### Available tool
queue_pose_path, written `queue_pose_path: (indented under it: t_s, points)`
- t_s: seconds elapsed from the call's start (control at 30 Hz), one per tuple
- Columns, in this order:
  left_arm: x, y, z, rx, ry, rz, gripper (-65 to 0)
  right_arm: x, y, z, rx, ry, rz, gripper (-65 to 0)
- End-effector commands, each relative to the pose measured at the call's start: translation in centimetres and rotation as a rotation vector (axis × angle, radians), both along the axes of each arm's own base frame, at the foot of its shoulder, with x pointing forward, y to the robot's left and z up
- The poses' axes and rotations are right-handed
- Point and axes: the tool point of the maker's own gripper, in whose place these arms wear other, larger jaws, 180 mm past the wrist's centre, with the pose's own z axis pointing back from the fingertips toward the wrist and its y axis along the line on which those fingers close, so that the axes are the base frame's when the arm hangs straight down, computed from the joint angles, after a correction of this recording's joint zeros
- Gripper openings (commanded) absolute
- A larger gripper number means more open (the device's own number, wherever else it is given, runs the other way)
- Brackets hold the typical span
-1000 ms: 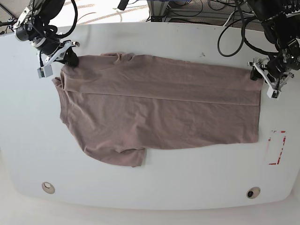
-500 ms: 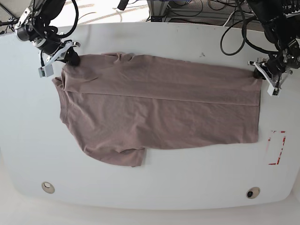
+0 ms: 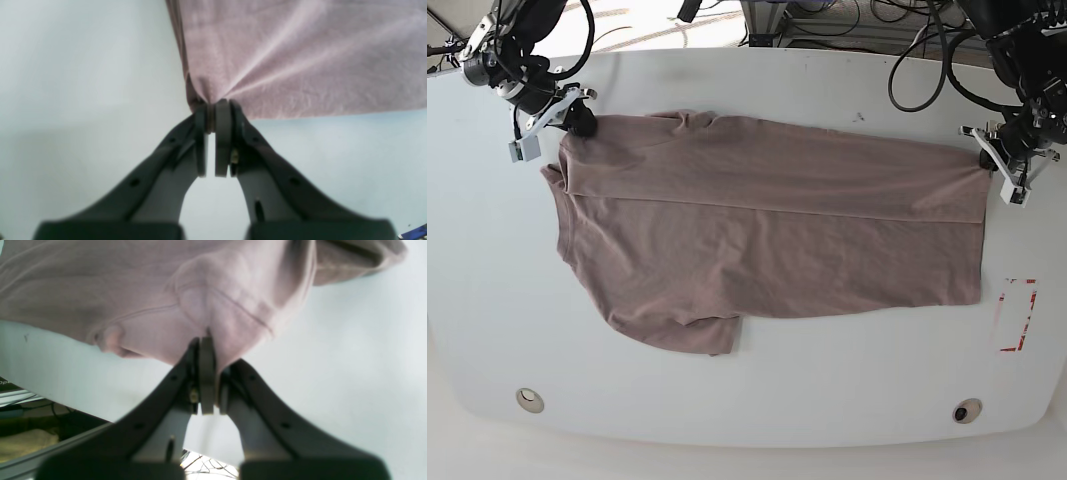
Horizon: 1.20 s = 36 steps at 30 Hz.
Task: Fold the T-shirt properly
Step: 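Pull the pinched edge outward with both grippers to smooth the shirt, then lift the pinched edge with both grippers and fold it over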
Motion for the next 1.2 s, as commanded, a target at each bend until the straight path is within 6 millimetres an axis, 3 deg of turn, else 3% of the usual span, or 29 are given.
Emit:
queue_pose_path:
  t_s: [0.0,0.23,0.4,0.67,0.83,1.0,1.17]
  points:
    - [1.3,0.4,2.8,0.055,-0.08,-0.027,-64.3,0.7,-0.4,1.0,-0.009,-0.047,0.001,-65.0]
    - [1.5,0.1,4.6,0.097,-0.122,-0.05,-64.4,0.7,-0.3,1.0,-0.008,-0.046,0.004,-65.0]
    - [1.5,1.4,5.7,0.116,-0.156,-0.006,-64.4,0.9,-0.4,1.2,-0.011,-0.053,0.001,-65.0]
    - [3.4,1.3,7.2,0.117,-0.213,-0.007,-64.4,1.1,-0.3,1.1,-0.01,-0.036,0.016,-65.0]
    - [4.4,1.5,8.2,0.12,-0.247,0.002,-64.4,1.1,1.2,2.4,0.1,-0.1,0.036,-65.0]
    - [5.7,1.6,9.5,0.12,-0.295,0.007,-64.4,1.9,2.0,3.9,0.166,-0.169,0.046,-65.0]
    - [7.5,1.7,11.2,0.12,-0.351,0.015,-64.4,3.4,1.3,4.2,0.173,-0.196,0.037,-65.0]
